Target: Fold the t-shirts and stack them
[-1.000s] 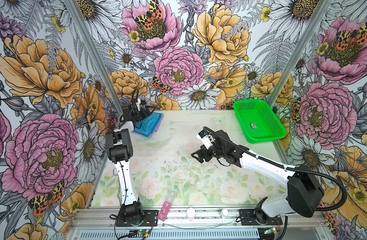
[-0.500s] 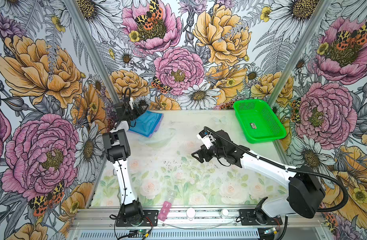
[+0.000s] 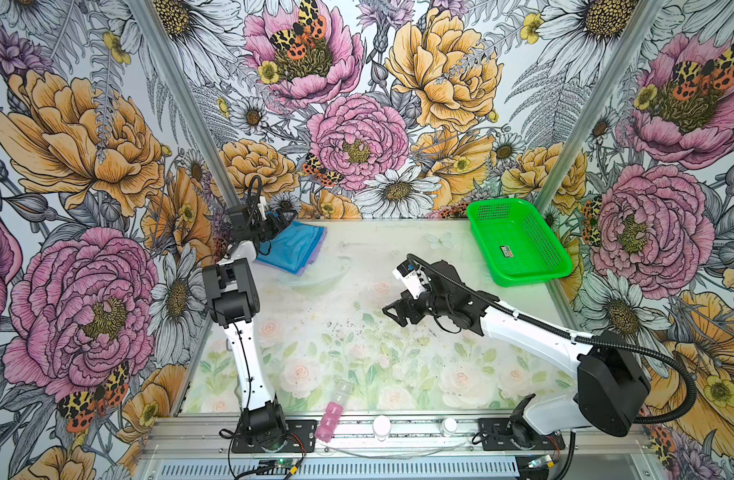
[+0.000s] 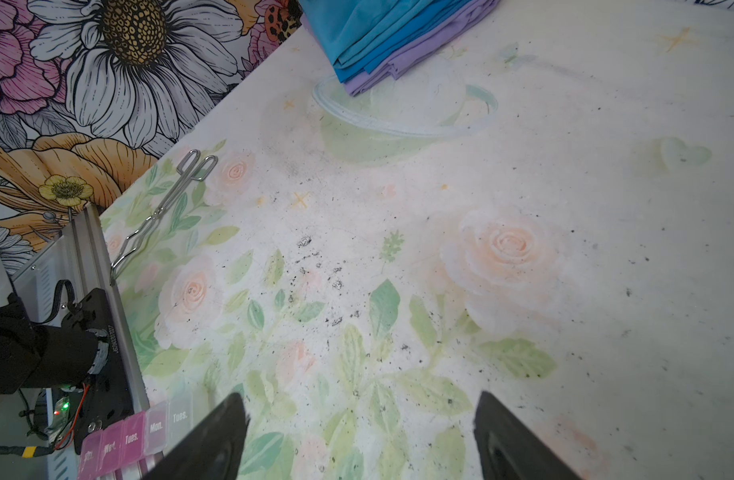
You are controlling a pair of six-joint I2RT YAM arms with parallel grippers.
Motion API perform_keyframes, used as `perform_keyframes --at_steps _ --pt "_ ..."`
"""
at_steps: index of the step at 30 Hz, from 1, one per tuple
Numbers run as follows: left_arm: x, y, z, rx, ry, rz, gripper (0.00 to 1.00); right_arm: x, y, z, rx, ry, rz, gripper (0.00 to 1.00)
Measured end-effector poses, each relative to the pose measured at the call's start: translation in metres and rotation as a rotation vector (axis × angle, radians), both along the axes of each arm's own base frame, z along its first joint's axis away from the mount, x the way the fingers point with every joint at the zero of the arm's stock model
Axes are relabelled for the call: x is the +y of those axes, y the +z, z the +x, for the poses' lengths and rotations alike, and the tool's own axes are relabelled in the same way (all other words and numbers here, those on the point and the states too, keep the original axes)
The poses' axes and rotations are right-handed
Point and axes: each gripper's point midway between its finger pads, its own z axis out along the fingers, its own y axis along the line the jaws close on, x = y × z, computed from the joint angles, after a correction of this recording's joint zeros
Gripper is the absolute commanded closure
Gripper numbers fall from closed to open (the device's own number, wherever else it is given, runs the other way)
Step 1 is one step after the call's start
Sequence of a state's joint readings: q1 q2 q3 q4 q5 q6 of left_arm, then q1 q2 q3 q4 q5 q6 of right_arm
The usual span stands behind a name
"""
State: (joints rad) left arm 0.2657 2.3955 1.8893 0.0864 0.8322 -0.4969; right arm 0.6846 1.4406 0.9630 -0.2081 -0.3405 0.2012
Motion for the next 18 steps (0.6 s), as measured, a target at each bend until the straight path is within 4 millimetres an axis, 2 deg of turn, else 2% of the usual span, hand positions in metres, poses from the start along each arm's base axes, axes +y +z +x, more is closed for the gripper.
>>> perform_keyframes --at_steps 3,5,8,13,15,18 --pt "-0.010 0.019 -0.001 -0.044 -0.015 0.012 0.01 0.001 0.000 -0.001 0.000 0.004 0.000 0.13" --pt "-0.019 0.022 -0.002 -0.060 -0.031 0.012 0.01 0.002 0.000 -0.002 0.000 0.007 0.000 0.12" --pt "-0.038 0.007 -0.007 -0.046 -0.056 -0.011 0.01 0.003 0.001 -0.003 -0.001 0.010 0.000 0.13" --pt "-0.071 -0.031 -0.023 0.028 -0.091 -0.077 0.01 0.003 0.001 -0.003 -0.002 0.010 0.001 0.13" --pt "-0.081 -0.037 -0.027 0.032 -0.101 -0.095 0.01 0.003 0.001 -0.003 -0.002 0.010 0.001 0.13" --pt "-0.090 -0.034 -0.029 0.001 -0.113 -0.113 0.01 0.003 0.001 -0.003 -0.002 0.010 0.001 0.13"
